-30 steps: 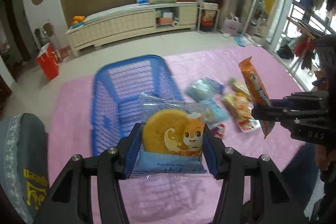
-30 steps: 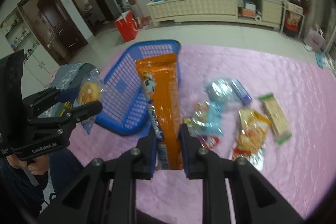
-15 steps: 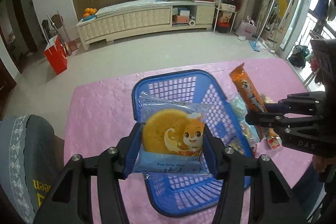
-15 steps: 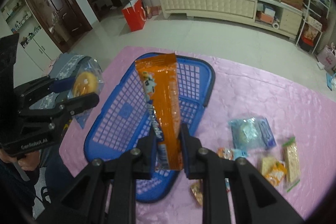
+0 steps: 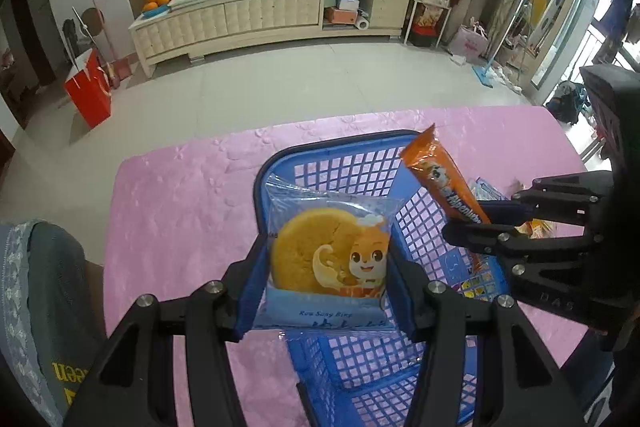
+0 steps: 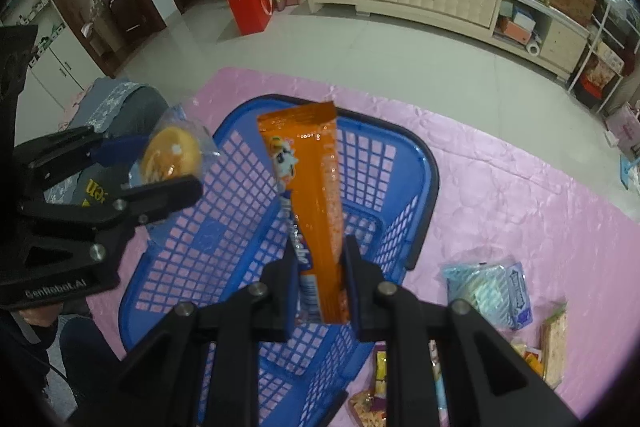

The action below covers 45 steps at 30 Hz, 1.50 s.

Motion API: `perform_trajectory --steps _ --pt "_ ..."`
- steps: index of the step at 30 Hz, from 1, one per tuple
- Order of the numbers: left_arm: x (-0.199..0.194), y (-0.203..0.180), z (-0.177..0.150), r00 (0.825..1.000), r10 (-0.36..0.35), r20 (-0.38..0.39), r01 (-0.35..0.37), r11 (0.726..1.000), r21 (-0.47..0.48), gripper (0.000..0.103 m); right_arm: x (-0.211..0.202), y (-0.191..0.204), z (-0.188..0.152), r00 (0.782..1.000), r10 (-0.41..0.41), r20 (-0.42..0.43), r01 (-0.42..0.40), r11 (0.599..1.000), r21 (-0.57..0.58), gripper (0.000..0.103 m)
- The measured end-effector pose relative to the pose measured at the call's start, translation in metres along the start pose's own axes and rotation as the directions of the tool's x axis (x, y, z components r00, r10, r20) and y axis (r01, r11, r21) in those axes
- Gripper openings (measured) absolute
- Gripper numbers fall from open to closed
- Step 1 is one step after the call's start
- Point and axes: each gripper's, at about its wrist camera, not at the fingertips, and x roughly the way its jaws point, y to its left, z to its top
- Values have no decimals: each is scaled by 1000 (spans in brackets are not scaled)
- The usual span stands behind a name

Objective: Organize snacks
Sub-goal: 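Carry both snacks over the blue basket with both grippers, then open both grippers to drop the snacks into the basket, then move both grippers back over the snack pile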

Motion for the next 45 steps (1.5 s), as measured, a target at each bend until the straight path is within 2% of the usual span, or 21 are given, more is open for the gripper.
perform_trajectory --steps 3,6,7,9,11,14,23,34,43,45 --pt "8 -2 0 1000 -18 -10 18 1000 2 52 2 -1 5 1000 -25 9 25 1000 -4 25" --pt "14 -1 3 1000 19 -6 -19 1000 -4 56 3 3 8 997 -70 17 70 997 -24 27" --pt "14 0 2 999 35 -2 -35 999 -12 67 4 2 9 997 -82 12 82 996 -23 33" --pt "12 1 1 999 43 13 -42 999 -21 73 6 -3 8 996 -94 -2 94 996 -9 78" --pt "10 0 0 999 30 17 -30 999 -14 74 1 -6 8 996 -85 23 85 996 -6 87" --pt "6 -2 -2 999 42 21 -42 999 -10 74 -5 -8 4 993 -113 42 113 994 2 87" --pt "-23 -22 -13 999 20 44 -20 1000 -6 74 -46 -24 -17 993 -93 75 88 994 72 87" --pt "-78 -100 -35 996 -37 87 33 998 49 74 -129 -41 -70 981 -127 145 109 986 128 87" --pt "-81 -162 -49 994 -75 79 68 994 84 74 -162 -79 -120 973 -172 152 140 969 204 87" --pt "-75 -174 -50 994 -88 68 82 994 79 81 -160 -90 -129 975 -169 142 134 965 226 87"
